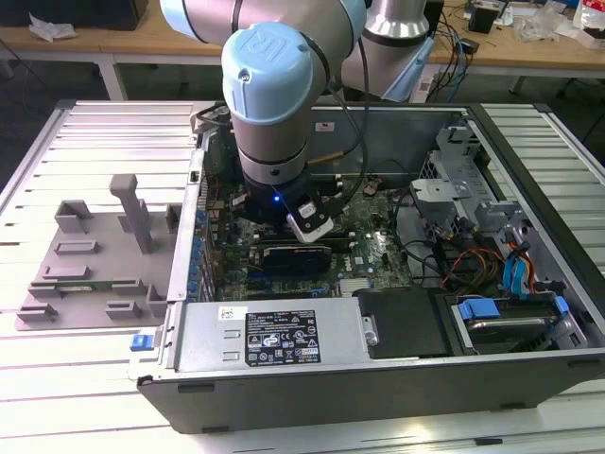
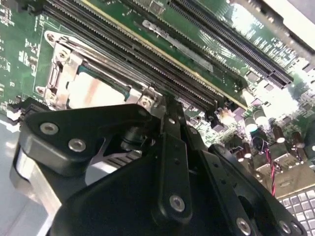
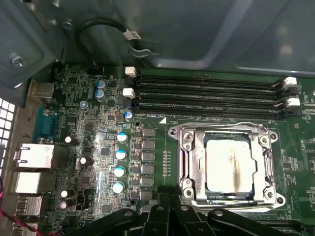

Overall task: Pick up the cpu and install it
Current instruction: 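Install the second cpu locking lever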

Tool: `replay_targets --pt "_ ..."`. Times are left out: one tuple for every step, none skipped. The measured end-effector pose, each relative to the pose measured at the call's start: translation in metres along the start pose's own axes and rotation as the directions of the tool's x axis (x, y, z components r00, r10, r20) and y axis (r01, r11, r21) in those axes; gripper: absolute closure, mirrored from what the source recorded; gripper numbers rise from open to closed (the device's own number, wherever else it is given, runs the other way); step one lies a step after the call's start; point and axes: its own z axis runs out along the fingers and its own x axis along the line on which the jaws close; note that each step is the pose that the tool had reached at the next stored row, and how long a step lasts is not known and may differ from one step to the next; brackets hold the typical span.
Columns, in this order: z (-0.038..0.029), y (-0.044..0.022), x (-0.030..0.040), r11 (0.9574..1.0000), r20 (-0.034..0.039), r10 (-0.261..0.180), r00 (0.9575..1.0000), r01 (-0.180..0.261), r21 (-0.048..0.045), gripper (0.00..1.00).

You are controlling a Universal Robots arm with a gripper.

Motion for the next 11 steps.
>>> replay_targets --pt "0.0000 0.0001 0.0000 1.0000 0.0002 0.000 1.0000 0.000 -0.0001 0.89" --pt "-0.0024 0.0008 -0.0003 1.0000 0.0010 0.000 1.0000 0.000 -0.0010 0.89" --pt "-0.0074 0.0020 -0.0005 1.0000 0.0001 0.000 1.0000 0.000 0.0002 0.89" --pt "-0.0139 0.0037 -0.0010 1.0000 0.0003 0.000 1.0000 0.000 0.0016 0.89" --pt "-0.0188 0.0049 -0.0015 1.0000 -0.0001 0.000 1.0000 0.000 0.0081 0.89" --pt "-0.0239 0.0063 -0.0019 0.9999 -0.0003 0.000 1.0000 0.000 0.0173 0.89" --pt "-0.0281 0.0078 -0.0024 0.9996 -0.0006 0.000 1.0000 0.000 0.0272 0.89" --pt "-0.0297 0.0086 -0.0026 0.9994 -0.0009 0.000 1.0000 0.000 0.0348 0.89" --pt "-0.0306 0.0100 -0.0038 0.9982 -0.0014 0.002 1.0000 -0.002 0.0599 0.89" --pt "-0.0302 0.0105 -0.0082 0.9976 -0.0006 0.006 1.0000 -0.006 0.0686 0.89" --pt "-0.0298 0.0104 -0.0151 0.9976 -0.0002 0.008 1.0000 -0.008 0.0694 0.89"
